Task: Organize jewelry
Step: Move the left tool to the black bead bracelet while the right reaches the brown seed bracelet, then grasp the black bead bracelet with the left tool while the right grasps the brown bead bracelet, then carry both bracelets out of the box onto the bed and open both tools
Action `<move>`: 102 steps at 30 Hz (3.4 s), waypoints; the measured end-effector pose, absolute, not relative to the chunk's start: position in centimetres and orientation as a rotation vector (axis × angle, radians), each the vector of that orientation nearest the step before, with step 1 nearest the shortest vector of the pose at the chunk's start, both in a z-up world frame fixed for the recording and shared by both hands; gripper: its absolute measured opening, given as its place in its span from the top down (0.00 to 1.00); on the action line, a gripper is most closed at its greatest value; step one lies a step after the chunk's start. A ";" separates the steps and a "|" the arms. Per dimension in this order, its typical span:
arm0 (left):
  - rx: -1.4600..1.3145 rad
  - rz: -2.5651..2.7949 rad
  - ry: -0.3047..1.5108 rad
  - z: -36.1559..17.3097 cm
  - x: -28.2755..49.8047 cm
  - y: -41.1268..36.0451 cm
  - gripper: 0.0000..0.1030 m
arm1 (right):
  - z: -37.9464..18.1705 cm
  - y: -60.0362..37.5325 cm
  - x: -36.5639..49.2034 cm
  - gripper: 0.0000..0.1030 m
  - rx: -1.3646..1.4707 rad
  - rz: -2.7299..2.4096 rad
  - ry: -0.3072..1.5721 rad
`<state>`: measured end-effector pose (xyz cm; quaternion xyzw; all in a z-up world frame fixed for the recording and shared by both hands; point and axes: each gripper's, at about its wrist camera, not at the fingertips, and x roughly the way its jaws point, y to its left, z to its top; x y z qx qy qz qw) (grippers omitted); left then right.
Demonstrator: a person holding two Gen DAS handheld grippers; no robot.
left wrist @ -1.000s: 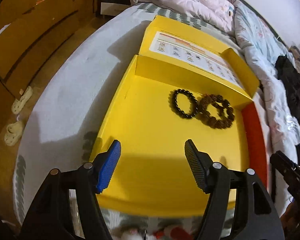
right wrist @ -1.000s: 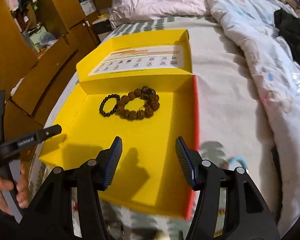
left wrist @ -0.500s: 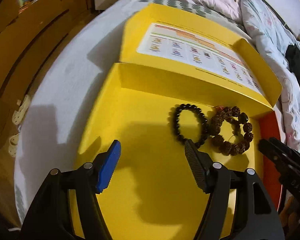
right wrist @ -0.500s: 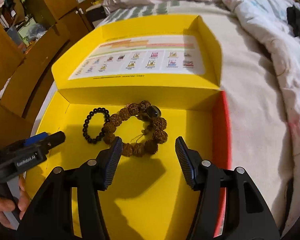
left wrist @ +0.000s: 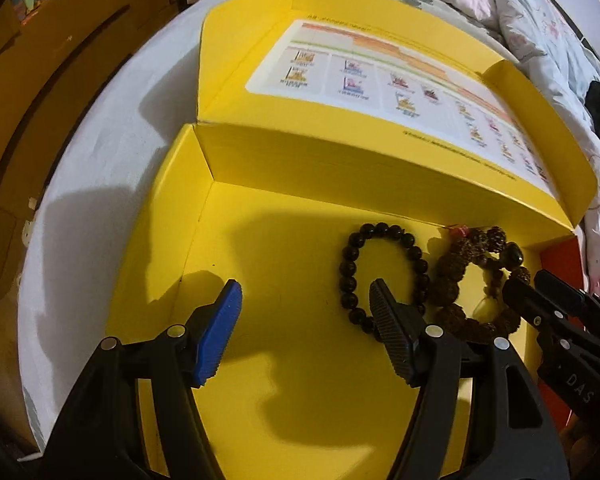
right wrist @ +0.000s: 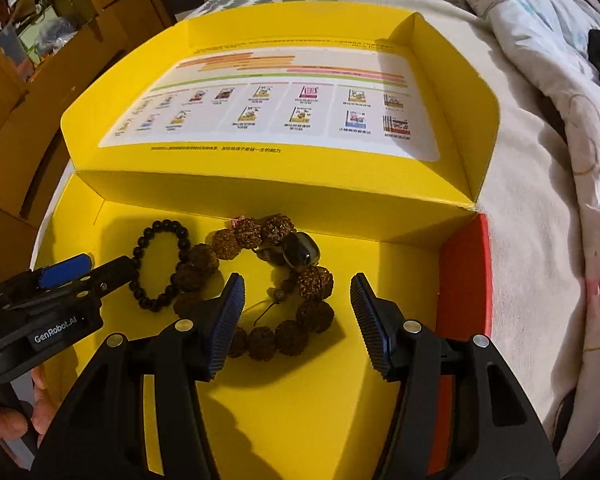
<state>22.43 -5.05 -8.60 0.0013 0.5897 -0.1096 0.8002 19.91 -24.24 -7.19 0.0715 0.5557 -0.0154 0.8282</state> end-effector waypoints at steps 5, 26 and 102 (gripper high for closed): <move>0.022 -0.237 1.258 -8.7 22.5 -5.6 0.36 | -7.7 -24.1 20.2 0.45 0.135 -0.031 1.187; 0.107 -0.230 1.228 -8.8 22.6 -7.5 0.80 | -9.3 -23.1 21.8 0.71 0.024 -0.030 1.228; -0.133 -0.168 1.064 2.2 7.1 12.2 0.91 | 6.9 -21.6 -10.9 0.81 0.121 0.051 0.970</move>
